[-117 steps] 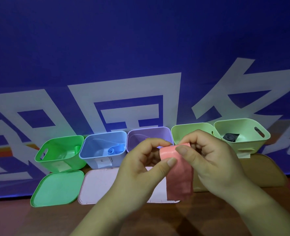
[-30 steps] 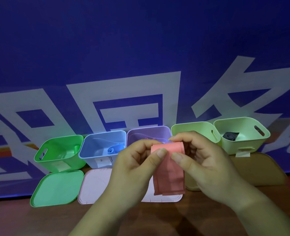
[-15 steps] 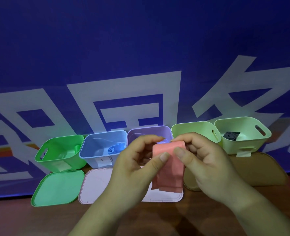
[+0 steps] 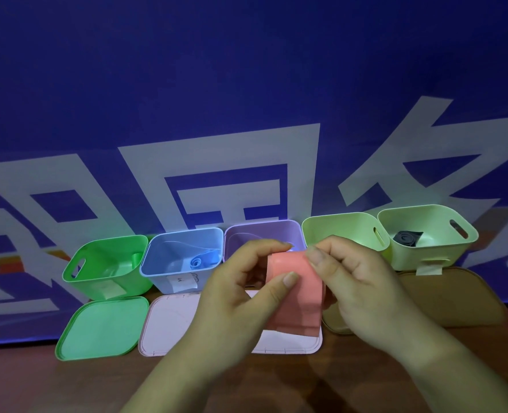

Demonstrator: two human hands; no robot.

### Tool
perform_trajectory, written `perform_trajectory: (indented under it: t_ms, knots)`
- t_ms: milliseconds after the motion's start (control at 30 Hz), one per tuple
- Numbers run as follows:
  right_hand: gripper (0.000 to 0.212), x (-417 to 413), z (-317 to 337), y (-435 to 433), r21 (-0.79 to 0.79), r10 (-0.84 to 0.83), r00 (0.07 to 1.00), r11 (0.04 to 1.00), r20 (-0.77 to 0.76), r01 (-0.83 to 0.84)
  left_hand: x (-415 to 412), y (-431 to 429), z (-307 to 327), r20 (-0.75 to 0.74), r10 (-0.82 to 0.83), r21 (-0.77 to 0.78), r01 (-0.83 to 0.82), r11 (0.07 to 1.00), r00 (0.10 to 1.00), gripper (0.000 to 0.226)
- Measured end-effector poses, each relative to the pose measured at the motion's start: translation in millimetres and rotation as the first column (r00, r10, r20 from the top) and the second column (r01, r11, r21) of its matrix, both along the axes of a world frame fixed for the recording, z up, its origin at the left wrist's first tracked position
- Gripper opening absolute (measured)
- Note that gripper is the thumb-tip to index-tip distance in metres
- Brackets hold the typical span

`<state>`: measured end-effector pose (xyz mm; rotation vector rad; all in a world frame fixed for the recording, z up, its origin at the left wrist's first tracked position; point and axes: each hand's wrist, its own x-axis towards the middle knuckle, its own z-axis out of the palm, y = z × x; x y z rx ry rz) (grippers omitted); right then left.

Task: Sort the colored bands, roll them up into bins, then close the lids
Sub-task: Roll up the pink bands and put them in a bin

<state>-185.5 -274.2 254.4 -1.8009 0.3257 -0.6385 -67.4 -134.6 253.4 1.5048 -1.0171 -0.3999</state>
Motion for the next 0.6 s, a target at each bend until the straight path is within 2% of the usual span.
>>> perform_trajectory:
  t_ms: [133,267,600]
  knots:
    - [0.041,1.2,0.3,-0.5,-0.039,-0.002,1.000,0.999,-0.024,0.001,1.0,-0.5,-2.4,-0.038,0.012,-0.007,-0.013,1.000,0.999,0.029]
    - [0.026,0.6,-1.2,0.1,0.007,0.000,1.000,1.000,0.011,0.000,0.7,-1.2,-2.5,-0.046,0.026,-0.007,-0.026,1.000,0.999,0.026]
    - [0.032,-1.0,-9.3,-1.2,-0.054,0.046,0.998,0.998,0.052,-0.043,-0.4,-5.2,1.1,-0.143,0.024,-0.052,-0.031,0.998,0.989,0.023]
